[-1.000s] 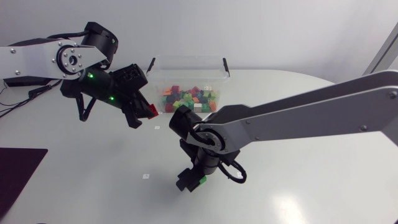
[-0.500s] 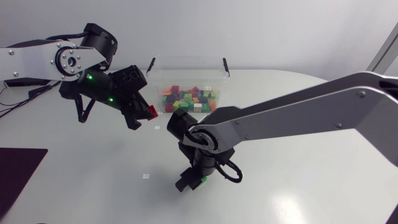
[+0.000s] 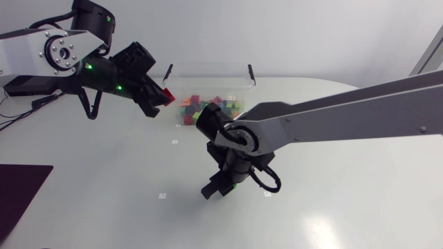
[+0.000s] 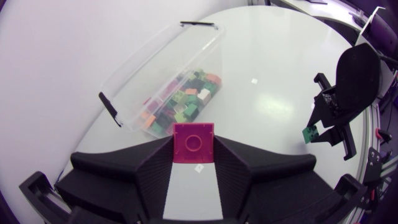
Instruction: Place the duplo bricks in the container
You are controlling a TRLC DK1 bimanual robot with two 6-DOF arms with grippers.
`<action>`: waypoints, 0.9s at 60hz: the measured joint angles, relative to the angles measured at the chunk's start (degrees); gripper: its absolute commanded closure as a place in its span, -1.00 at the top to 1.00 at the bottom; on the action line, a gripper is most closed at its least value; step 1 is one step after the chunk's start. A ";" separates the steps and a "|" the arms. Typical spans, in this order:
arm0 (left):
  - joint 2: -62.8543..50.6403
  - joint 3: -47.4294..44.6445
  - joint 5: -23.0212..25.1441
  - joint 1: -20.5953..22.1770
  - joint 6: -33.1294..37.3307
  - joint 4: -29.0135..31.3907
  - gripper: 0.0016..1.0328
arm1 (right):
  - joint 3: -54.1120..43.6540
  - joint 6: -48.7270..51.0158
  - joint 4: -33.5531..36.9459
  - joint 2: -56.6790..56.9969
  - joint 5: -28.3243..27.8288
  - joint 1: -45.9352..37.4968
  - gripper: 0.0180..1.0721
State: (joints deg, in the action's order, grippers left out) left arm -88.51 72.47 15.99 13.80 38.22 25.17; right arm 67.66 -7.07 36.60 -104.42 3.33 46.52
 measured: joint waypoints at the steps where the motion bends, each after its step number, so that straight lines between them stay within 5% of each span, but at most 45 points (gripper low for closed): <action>1: -0.02 0.26 -0.02 -0.04 -0.48 -0.37 -0.44 | 0.02 0.02 0.13 0.57 0.00 -0.33 -0.37; 27: -8.87 9.90 0.00 -1.05 -10.49 -10.60 -0.43 | 6.73 2.43 2.71 7.82 -2.01 -8.92 -0.37; 51: -24.28 24.00 -0.04 -0.98 -15.39 -12.22 -0.40 | 14.82 4.42 6.10 8.52 -3.17 -13.57 -0.37; 54: -25.81 26.16 -0.37 -0.96 -15.82 -12.22 -0.28 | 15.50 4.66 6.73 8.52 -3.39 -14.03 -0.37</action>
State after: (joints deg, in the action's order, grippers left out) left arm -114.32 98.63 15.62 12.84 22.39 12.95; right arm 83.15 -2.42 43.33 -95.90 -0.05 32.49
